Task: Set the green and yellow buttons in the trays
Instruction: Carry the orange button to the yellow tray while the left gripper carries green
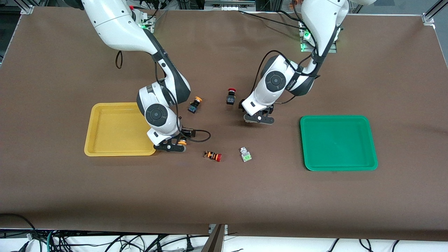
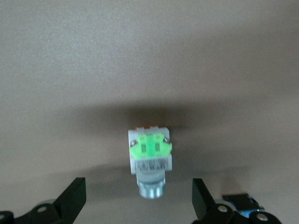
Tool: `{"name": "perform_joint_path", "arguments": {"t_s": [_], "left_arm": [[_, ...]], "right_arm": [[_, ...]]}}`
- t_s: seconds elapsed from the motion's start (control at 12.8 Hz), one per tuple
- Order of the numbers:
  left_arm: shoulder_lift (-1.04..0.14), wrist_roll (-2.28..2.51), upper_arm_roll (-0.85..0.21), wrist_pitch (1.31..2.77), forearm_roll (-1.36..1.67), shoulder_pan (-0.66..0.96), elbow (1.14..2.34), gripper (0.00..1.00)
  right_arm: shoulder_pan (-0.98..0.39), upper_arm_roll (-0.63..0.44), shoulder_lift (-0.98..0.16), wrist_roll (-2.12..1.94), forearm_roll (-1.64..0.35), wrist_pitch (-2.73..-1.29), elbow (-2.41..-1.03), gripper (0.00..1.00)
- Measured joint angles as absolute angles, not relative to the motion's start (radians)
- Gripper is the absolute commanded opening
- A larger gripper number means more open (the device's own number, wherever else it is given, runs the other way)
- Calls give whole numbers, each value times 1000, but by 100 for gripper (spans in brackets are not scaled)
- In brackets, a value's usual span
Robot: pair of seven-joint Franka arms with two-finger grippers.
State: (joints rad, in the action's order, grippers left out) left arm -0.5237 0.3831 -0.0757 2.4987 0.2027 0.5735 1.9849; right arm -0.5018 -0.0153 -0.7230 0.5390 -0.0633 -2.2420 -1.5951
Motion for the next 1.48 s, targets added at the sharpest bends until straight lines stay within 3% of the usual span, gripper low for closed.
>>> {"name": "perform_joint_path", "arguments": {"t_s": [0.08, 0.16, 0.23, 0.31, 0.39, 0.62, 0.78, 1.01, 1.17, 1.48], "left_arm": [[-536, 384, -72, 2504, 203, 573, 1974, 100], [-548, 385, -68, 2504, 203, 573, 1957, 100], [-563, 388, -64, 2504, 203, 573, 1941, 93], [-575, 397, -64, 2504, 203, 573, 1928, 78], [-583, 407, -64, 2504, 203, 574, 1922, 57], [-598, 446, -64, 2504, 203, 578, 1917, 19], [-601, 460, -64, 2502, 203, 580, 1917, 4], [-597, 469, -62, 2435, 203, 578, 1899, 1], [-570, 472, -43, 2273, 203, 566, 1851, 1], [-504, 384, -27, 1991, 169, 396, 1738, 1]], "right_arm": [[-502, -15, -730, 540, -63, -2245, -1595, 43], [-502, -15, -735, 541, -63, -2246, -1595, 29], [-504, -14, -738, 541, -63, -2246, -1595, 15], [-506, -14, -740, 541, -63, -2246, -1595, 4], [-510, -13, -741, 541, -63, -2246, -1595, 0], [-520, -13, -740, 538, -63, -2244, -1591, 0], [-515, -17, -728, 518, -63, -2183, -1568, 0], [-450, -35, -644, 356, -63, -1975, -1529, 0], [-403, -96, -593, 218, -63, -1868, -1536, 0], [-378, -291, -545, 23, -64, -1854, -1670, 0]]}}
